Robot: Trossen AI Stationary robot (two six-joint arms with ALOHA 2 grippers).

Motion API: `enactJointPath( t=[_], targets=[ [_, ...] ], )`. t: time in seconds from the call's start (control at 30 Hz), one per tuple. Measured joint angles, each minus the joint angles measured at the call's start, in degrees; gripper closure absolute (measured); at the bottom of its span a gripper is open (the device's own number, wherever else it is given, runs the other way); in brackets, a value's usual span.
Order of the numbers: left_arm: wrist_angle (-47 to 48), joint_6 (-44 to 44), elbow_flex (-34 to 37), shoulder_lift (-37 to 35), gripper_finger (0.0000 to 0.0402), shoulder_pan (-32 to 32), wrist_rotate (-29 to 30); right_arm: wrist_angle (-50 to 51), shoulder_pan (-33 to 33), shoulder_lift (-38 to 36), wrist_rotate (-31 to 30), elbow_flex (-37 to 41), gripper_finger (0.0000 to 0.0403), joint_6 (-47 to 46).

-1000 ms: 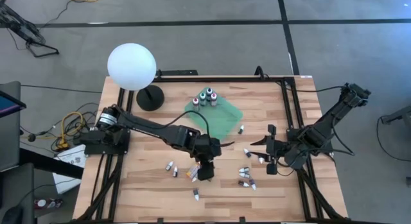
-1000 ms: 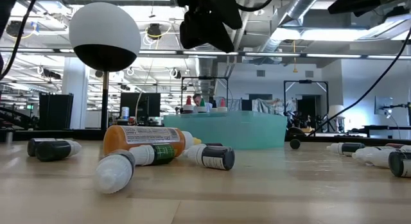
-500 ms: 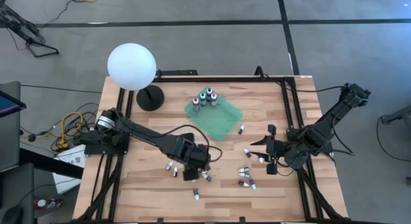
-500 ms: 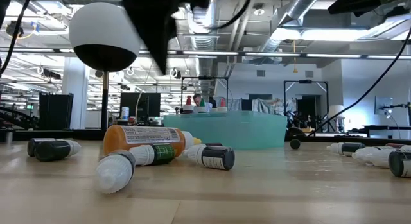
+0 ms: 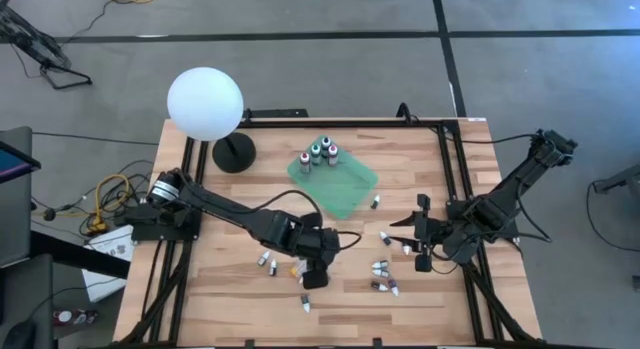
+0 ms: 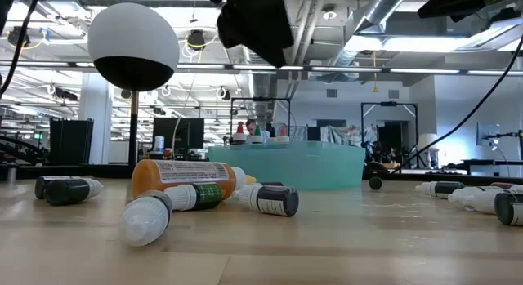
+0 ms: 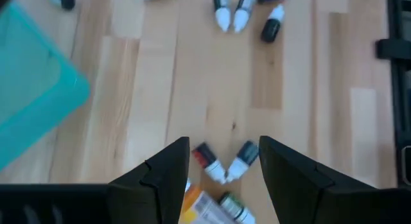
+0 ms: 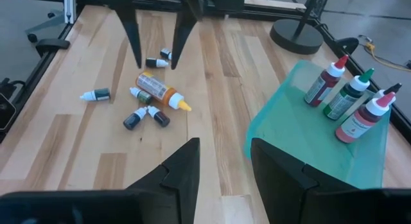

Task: Pick & Place food coloring
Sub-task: Put the yellow food coloring bottle into the green bin

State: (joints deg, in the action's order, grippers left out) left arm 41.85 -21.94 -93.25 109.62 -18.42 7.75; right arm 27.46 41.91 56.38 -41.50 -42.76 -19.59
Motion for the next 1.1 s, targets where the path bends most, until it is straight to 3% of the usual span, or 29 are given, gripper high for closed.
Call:
enactJointPath(
  t=[0.17, 0.4, 0.63, 1.1],
  targets=[
    [2.3, -2.6, 0.0, 0.1, 0.0220, 0.5, -4.8, 0.0, 0.0, 0.0, 0.1, 0.0, 0.0272, 0.0],
    [11.5, -14.8, 0.0, 4.4, 0.0220, 4.3, -4.1, 0.0, 0.0, 0.0, 0.2, 0.0, 0.0272, 0.0],
    [10.4, -16.1, 0.0, 10.3, 0.0220, 6.4, -15.5, 0.9, 0.1, 0.0, 1.1, 0.0, 0.0272, -0.6],
    [9.4, -16.0, -0.8, 10.7, 0.0220, 6.8, -11.3, 1.0, 0.1, 0.0, 1.0, 0.0, 0.0272, -0.5]
  ],
)
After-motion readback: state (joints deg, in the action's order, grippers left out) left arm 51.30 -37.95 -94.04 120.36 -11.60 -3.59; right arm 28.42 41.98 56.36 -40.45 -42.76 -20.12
